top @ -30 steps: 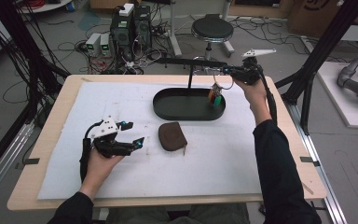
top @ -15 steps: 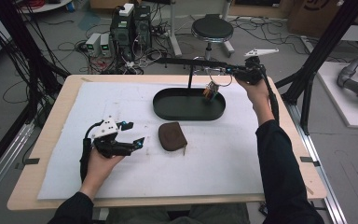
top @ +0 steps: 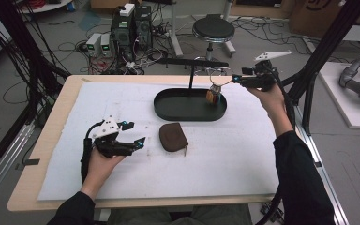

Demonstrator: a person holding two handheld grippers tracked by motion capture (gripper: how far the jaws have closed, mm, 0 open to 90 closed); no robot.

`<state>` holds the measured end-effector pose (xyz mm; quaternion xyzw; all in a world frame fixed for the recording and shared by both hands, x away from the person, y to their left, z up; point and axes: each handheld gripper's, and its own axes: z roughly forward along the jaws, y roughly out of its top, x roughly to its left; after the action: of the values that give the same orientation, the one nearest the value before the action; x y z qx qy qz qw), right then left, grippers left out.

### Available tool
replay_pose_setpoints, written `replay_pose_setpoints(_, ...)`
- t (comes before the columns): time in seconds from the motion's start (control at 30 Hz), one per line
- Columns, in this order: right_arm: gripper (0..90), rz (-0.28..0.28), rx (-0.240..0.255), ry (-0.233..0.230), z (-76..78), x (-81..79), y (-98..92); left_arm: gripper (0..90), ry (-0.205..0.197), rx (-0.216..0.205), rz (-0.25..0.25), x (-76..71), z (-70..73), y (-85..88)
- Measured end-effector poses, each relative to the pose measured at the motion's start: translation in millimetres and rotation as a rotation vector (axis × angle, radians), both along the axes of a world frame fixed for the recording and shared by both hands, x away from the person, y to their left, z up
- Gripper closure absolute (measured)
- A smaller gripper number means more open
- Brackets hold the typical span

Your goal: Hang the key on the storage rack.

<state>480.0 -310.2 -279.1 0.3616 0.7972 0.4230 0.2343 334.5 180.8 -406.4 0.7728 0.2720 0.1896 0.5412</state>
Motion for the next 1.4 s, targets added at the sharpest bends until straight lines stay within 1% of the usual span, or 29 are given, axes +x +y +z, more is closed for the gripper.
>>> replay_pose_setpoints(0.03,42.5,0.005,0.007,-0.011,0.3,-5.4,-2.0,24.2,0.001,-0.002,0.005,0.6,0.1,0.1)
replay_pose_setpoints(0.1,41.7,0.011,0.016,-0.014,-0.9,-16.6,-6.0,24.3,0.003,-0.004,0.01,1.7,0.4,0.3)
replay_pose_setpoints(0.17,40.3,0.023,0.029,0.002,-3.7,-26.2,-10.2,24.3,0.002,-0.005,0.014,2.5,0.8,1.1)
replay_pose_setpoints(0.2,40.2,0.03,0.041,0.0,-5.2,-32.0,-12.3,24.3,0.002,-0.009,0.015,2.9,0.9,1.3)
replay_pose_setpoints(0.27,39.4,0.04,0.065,-0.021,-8.3,-44.3,-17.1,24.3,0.006,-0.008,0.027,3.6,1.1,1.7)
replay_pose_setpoints(0.3,37.9,0.04,0.072,-0.015,-9.6,-49.3,-19.2,24.3,0.003,-0.002,0.031,3.9,1.4,2.4)
replay_pose_setpoints(0.37,37.9,0.045,0.1,-0.039,-13.8,-60.8,-23.1,24.2,0.01,-0.01,0.043,4.2,1.7,2.9)
replay_pose_setpoints(0.4,37.0,0.046,0.101,-0.032,-15.2,-64.9,-24.5,24.3,0.014,-0.012,0.048,4.3,1.9,3.4)
replay_pose_setpoints(0.43,36.8,0.045,0.113,-0.041,-17.6,-69.9,-25.4,24.2,0.015,-0.013,0.053,4.1,1.9,3.8)
replay_pose_setpoints(0.47,36.8,0.048,0.125,-0.056,-20.2,-75.1,-26.6,24.2,0.012,-0.009,0.055,4.3,2.0,4.4)
replay_pose_setpoints(0.5,36.4,0.048,0.149,-0.061,-27.0,-83.4,-28.1,24.3,0.013,-0.012,0.059,4.2,1.9,4.6)
replay_pose_setpoints(0.53,36.4,0.048,0.149,-0.061,-27.0,-83.4,-28.1,24.3,0.009,-0.013,0.06,4.5,1.9,5.1)
replay_pose_setpoints(0.57,36.4,0.055,0.171,-0.059,-31.8,-87.0,-28.8,24.3,0.007,-0.008,0.062,4.8,1.9,5.7)
replay_pose_setpoints(0.63,36.4,0.059,0.191,-0.052,-41.4,-94.3,-28.4,24.3,0.008,-0.014,0.069,5.3,1.8,6.0)
replay_pose_setpoints(0.8,35.7,0.055,0.215,-0.057,-62.1,-109.5,-29.2,24.3,0.01,-0.017,0.069,5.8,2.0,6.8)
replay_pose_setpoints(0.87,35.0,0.048,0.218,-0.063,-68.1,-114.2,-30.6,24.3,0.01,-0.018,0.069,6.0,2.0,7.5)
replay_pose_setpoints(0.93,34.6,0.045,0.228,-0.059,-73.7,-118.2,-32.4,24.3,0.013,-0.017,0.071,5.9,2.0,8.2)
replay_pose_setpoints(1.0,33.3,0.029,0.239,-0.053,-79.2,-122.0,-34.0,24.3,0.014,-0.018,0.072,5.9,1.9,8.6)
replay_pose_setpoints(1.03,33.3,0.024,0.245,-0.051,-82.1,-124.0,-34.8,24.3,0.014,-0.012,0.075,5.9,2.1,9.3)
replay_pose_setpoints(1.07,33.3,0.017,0.245,-0.055,-85.2,-125.8,-35.4,24.3,0.014,-0.013,0.077,5.6,2.2,9.5)
replay_pose_setpoints(1.2,31.7,-0.009,0.249,-0.039,-95.6,-130.4,-36.2,24.2,0.009,-0.009,0.083,4.5,2.8,10.8)
replay_pose_setpoints(1.3,31.4,-0.009,0.252,-0.034,-102.4,-132.7,-37.5,24.2,0.007,-0.001,0.086,3.7,3.4,13.5)
replay_pose_setpoints(1.4,31.0,-0.008,0.253,-0.025,-107.8,-135.2,-38.9,24.2,0.006,-0.007,0.097,3.0,3.4,16.6)
